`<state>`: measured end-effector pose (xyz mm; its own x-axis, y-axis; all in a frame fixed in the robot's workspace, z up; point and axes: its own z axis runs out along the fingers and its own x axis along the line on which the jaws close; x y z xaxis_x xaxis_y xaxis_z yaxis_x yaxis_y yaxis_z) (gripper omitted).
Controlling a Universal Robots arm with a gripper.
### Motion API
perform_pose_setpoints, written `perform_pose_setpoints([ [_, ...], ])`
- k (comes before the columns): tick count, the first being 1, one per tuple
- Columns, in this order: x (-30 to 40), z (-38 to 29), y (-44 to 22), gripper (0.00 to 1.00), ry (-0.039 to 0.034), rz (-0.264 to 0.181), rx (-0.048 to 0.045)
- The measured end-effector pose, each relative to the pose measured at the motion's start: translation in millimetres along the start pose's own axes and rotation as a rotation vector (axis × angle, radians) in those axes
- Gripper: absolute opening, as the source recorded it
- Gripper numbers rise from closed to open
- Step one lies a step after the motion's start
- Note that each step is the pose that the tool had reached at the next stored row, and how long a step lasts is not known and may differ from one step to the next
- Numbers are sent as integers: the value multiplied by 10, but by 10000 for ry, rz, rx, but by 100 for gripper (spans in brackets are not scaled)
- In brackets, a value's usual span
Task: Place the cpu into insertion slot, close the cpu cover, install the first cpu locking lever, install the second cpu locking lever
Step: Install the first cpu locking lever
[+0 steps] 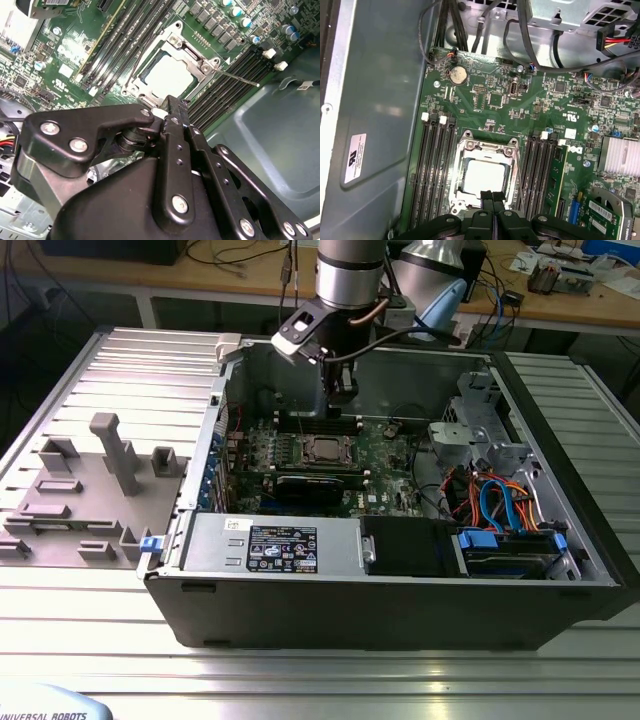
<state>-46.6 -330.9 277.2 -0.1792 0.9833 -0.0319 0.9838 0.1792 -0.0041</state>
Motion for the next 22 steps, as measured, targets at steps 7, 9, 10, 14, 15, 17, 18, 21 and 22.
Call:
perform_pose_setpoints([
  [7,0,0,0,11,-3,-626,-20],
  [9,0,0,0,11,-4,-784,-25],
  [10,0,0,0,11,-4,-896,-28],
  [14,0,0,0,11,-5,-995,-32],
  [15,0,0,0,11,-5,-996,-32],
  [17,0,0,0,11,-5,-997,-32],
  [18,0,0,0,11,-5,-997,-32],
  [21,0,0,0,11,-5,-998,-32],
  [22,0,0,0,11,-5,-998,-32],
])
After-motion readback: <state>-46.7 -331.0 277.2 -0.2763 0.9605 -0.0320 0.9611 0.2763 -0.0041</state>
